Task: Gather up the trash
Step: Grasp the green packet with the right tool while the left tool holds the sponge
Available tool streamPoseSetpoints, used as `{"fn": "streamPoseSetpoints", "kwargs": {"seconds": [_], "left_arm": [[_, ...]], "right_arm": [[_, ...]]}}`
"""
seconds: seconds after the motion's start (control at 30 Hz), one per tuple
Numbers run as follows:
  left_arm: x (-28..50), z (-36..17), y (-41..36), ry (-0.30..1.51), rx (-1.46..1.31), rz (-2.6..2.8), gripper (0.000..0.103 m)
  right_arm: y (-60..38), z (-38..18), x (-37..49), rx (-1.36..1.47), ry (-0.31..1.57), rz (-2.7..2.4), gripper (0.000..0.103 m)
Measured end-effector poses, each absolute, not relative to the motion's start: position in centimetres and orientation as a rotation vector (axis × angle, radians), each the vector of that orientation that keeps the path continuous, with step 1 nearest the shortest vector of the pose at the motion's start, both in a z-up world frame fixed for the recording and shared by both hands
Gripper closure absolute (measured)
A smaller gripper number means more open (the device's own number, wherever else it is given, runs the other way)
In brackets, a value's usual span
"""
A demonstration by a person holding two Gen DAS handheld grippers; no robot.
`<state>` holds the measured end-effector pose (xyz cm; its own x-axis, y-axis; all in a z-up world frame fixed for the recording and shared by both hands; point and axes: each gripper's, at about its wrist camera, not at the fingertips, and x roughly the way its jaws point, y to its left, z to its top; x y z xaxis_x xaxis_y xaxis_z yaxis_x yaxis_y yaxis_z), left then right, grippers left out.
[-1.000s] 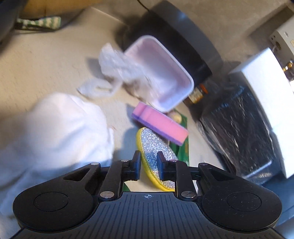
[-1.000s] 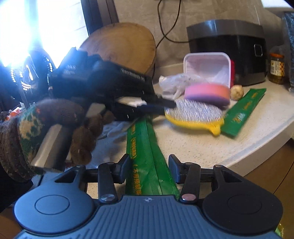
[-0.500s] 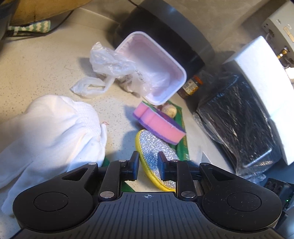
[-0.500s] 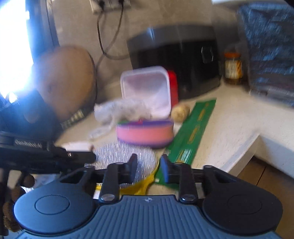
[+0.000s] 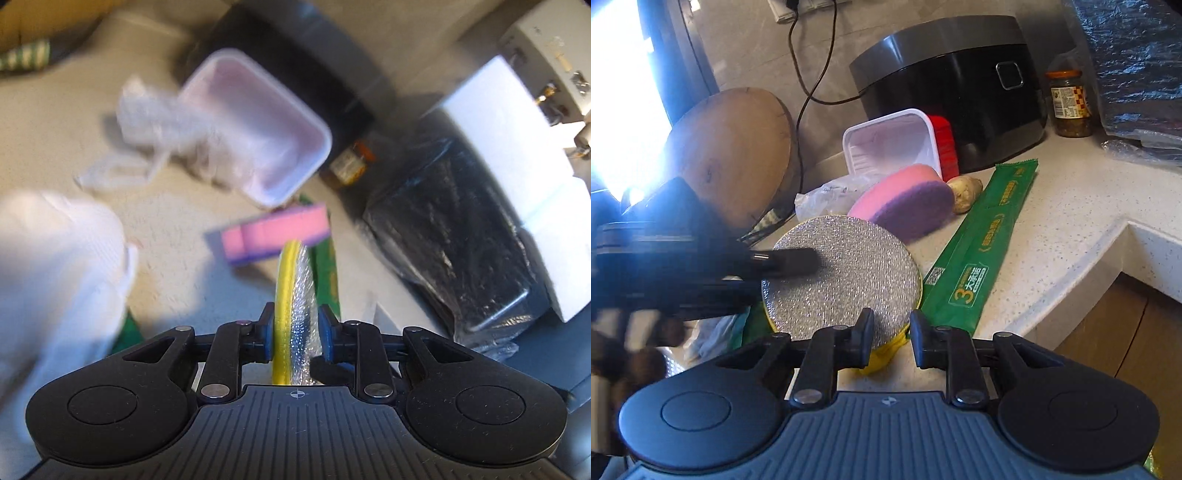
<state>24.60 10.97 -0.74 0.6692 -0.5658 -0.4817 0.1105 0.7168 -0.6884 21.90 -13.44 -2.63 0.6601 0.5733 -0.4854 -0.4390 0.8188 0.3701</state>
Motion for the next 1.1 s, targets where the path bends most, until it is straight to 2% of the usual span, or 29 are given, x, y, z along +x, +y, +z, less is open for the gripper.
{"fn": "streamPoseSetpoints", "kwargs": {"seconds": [0.03,0.07,0.27,0.43,0.5,0.7,0.97,1.07,1.1], "left_arm": [[24.9,-1.1,10.7,0.763,-0.68,-0.418,0.079],[24.8,-1.4,10.6,0.766,-0.671,-0.417,0.086],[19.9,1.8,12.0,0.65,-0.6,-0.373,0.085],[12.3,4.3,18.4,0.491,-0.609,-0.218,0.085],[9.0,4.8,20.6,0.461,-0.59,-0.124,0.085],[3.1,4.2,23.4,0.475,-0.629,-0.055,0.085],[0.5,4.5,22.4,0.465,-0.585,-0.094,0.085],[0.7,4.0,22.3,0.457,-0.581,-0.089,0.085],[0.6,3.7,22.4,0.459,-0.59,-0.089,0.085]], "right_arm": [[-13.6,-2.7,21.7,0.228,0.623,0.578,0.081],[-13.6,-2.6,21.4,0.221,0.617,0.571,0.081],[-13.4,-0.8,18.1,0.133,0.501,0.563,0.079],[-11.8,1.2,16.3,0.11,0.479,0.642,0.059],[-10.3,1.5,16.5,0.105,0.523,0.702,0.057],[-3.7,0.3,19.5,0.017,0.686,0.726,0.056],[-0.2,-0.5,19.5,-0.113,0.728,0.724,0.054],[0.1,-0.3,18.3,-0.186,0.7,0.705,0.058],[0.0,-0.1,17.7,-0.204,0.689,0.699,0.063]]}}
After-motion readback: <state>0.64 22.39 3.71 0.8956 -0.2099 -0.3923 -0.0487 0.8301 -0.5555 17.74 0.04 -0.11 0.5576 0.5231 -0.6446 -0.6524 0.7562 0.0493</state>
